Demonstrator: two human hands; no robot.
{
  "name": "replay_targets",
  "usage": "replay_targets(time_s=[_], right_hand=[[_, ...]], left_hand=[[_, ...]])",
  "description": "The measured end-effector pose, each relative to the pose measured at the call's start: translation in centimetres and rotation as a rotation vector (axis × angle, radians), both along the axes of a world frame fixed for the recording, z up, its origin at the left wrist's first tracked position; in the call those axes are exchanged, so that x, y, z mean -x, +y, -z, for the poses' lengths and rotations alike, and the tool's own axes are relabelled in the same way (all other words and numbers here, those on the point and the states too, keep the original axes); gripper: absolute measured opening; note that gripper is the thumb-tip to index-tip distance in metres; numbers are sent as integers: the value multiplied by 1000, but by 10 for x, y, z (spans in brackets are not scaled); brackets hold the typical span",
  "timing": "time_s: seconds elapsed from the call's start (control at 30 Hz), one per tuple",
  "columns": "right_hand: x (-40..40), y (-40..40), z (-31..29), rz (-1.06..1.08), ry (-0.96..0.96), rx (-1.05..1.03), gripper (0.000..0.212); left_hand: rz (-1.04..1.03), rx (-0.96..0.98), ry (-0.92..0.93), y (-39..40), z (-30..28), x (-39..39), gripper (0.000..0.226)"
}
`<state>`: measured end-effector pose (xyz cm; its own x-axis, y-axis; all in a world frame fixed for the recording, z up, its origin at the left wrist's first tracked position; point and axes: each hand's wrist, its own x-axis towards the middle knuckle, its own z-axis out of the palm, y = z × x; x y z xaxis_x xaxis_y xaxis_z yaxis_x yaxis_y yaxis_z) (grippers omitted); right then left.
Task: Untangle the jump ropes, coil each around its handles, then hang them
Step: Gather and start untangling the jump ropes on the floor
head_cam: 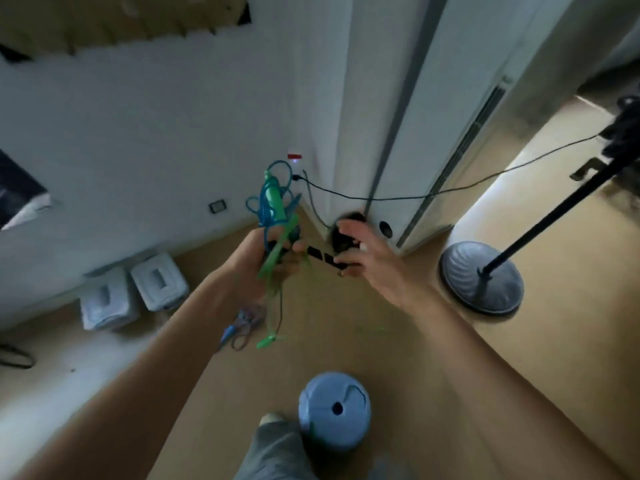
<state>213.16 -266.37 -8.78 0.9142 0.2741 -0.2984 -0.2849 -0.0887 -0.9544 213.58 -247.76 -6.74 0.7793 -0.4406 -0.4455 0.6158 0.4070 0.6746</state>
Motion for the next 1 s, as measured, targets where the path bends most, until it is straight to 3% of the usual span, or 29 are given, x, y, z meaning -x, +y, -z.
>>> replay_targets(time_s=[0.07,0.13,0.2,0.27,0.33,0.4,0.5,0.57,0.63,0.7,0.8,0.9,1.0], right_hand=[[-7,46,17,-265,75,41,45],[-15,95,27,-415,89,-8,35],[-32,135,22,-375,86,9,18],[-58,153,23,-135,152,33,21],[-87,161,22,66,217,-68,16],[-114,168,19,69,212,-174,11],[-153,186,14,34,253,-437,14],[-184,194,16,5,283,-541,16],[-218,198,25,-82,260,-441,18],[-249,203,43,-223,199,-188,20],[-295,216,76,-493,68,159,16],[-327,224,97,-633,-24,322,19],[-351,227,122,-725,-55,416,22]], left_hand=[[17,109,-50,31,-22,-19,11],[-34,81,-65,57,-32,-41,10],[-199,-144,-32,84,-26,-63,13],[-339,-589,-41,116,-6,-79,16],[-354,-937,-66,146,19,-89,16],[-276,-1080,-95,167,44,-96,10],[-107,-1280,-195,184,78,-110,43],[6,-1415,-244,187,88,-126,52],[61,-1394,-224,186,95,-147,51],[27,-1314,-147,184,103,-166,46],[-226,-1209,79,190,121,-190,34],[-477,-1048,301,191,136,-198,19],[-513,-1003,409,193,154,-202,12]])
